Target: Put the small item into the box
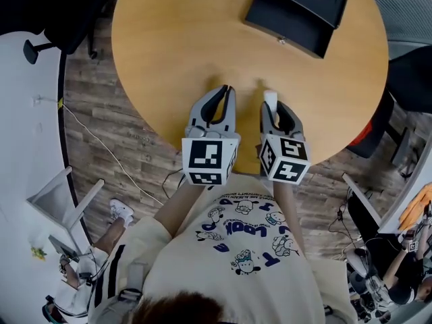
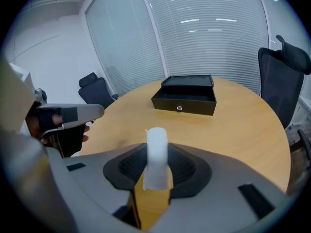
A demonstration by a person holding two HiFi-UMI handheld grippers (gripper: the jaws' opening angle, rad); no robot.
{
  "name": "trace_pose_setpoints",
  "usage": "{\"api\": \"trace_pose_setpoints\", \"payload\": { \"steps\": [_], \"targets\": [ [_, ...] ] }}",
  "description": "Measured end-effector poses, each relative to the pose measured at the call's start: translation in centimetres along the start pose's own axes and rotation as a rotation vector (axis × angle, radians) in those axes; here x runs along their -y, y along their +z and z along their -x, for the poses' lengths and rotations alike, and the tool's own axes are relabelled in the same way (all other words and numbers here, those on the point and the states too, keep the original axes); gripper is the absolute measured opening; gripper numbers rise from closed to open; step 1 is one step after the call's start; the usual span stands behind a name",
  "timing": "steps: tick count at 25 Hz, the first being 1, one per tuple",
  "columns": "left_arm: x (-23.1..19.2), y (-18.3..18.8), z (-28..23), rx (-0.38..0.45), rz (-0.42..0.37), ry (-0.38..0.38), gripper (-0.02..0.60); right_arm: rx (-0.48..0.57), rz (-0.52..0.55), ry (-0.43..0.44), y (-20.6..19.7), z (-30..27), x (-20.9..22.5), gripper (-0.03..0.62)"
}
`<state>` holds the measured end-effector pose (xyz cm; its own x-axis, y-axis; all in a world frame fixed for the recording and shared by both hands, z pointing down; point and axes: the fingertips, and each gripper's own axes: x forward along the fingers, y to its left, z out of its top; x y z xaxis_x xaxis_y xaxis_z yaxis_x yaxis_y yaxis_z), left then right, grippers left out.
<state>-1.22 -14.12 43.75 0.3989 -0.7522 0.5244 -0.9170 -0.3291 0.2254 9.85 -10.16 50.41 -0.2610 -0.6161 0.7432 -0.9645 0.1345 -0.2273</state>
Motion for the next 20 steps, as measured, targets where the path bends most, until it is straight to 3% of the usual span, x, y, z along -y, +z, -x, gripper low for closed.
{"api": "trace_pose_setpoints", "payload": {
  "steps": [20],
  "targets": [
    [0.1, 8.3, -3.2, 0.104, -0.031, -0.020, 0.032, 0.172, 0.013, -0.052, 10.2, 0.6, 2.3, 0.146]
  ]
}}
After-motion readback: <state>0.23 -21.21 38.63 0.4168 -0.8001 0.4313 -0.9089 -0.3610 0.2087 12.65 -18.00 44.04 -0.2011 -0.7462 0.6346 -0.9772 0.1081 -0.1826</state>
